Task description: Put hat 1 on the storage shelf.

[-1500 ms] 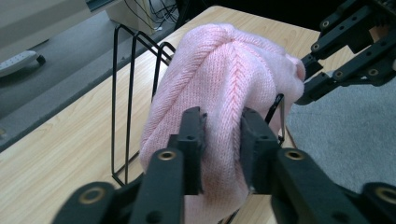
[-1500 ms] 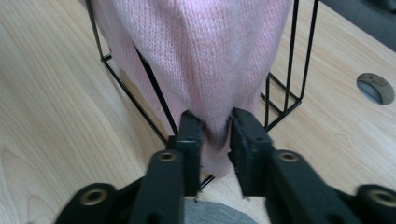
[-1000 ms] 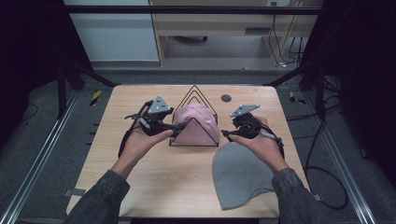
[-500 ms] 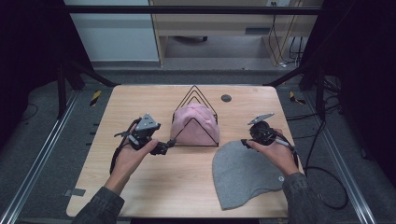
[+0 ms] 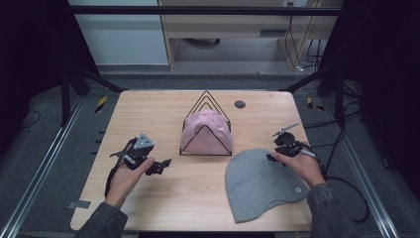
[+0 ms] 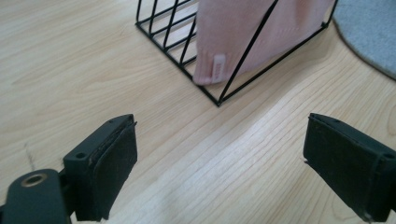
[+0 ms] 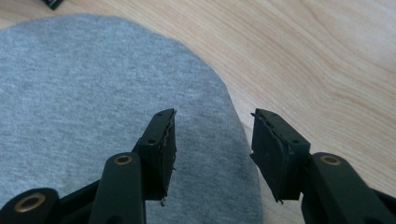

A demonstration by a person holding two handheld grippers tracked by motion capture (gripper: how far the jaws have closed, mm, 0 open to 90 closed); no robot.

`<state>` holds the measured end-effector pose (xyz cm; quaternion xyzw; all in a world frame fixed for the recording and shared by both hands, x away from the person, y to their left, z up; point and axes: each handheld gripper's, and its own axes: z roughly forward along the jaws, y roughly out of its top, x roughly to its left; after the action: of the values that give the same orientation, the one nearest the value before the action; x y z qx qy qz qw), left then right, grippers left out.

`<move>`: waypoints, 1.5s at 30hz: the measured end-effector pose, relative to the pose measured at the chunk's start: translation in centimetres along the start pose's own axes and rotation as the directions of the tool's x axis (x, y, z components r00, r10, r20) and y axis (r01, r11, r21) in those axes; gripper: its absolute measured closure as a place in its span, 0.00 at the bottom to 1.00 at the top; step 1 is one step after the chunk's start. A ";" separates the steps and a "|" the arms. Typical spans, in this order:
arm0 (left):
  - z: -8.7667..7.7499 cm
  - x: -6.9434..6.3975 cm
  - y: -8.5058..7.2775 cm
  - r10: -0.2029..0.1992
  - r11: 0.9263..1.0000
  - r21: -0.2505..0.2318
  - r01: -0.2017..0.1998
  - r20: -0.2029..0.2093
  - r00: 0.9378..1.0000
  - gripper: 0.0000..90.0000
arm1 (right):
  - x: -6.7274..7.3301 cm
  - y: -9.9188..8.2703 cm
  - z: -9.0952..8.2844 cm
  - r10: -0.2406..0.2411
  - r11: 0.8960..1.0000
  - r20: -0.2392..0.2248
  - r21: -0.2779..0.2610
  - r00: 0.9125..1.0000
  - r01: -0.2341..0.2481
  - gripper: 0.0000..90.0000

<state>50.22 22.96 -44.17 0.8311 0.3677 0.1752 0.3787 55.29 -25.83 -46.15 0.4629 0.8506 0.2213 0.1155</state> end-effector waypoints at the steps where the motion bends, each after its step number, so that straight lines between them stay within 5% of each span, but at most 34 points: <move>1: -0.1 0.1 -0.2 -0.009 1.000 0.001 0.009 -0.002 1.000 0.10 | -0.1 -0.1 0.1 -0.002 1.000 -0.001 0.004 1.000 0.002 0.56; 17: -0.1 0.2 -0.7 -0.010 1.000 0.006 0.010 -0.013 1.000 0.11 | -0.4 -0.4 1.1 -0.004 0.998 -0.021 0.055 1.000 0.005 0.61; 25: -0.2 0.3 -0.8 -0.012 1.000 0.004 0.012 -0.016 1.000 0.12 | -0.3 -0.5 0.9 -0.037 0.997 -0.042 0.064 0.998 0.039 0.87; 30: -0.1 0.1 -0.7 -0.007 1.000 0.011 0.007 -0.009 1.000 0.12 | -0.1 -0.5 0.7 -0.060 0.997 -0.041 0.044 0.997 0.062 0.96; 45: 0.0 0.0 -0.8 -0.006 1.000 0.018 0.006 -0.006 1.000 0.12 | 1.9 -0.2 -2.5 -0.128 0.991 -0.067 -0.044 0.990 0.125 0.98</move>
<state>49.83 23.33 -44.74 0.8327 0.3729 0.1734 0.3708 53.07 -24.98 -44.05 0.3977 0.8771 0.2463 0.1087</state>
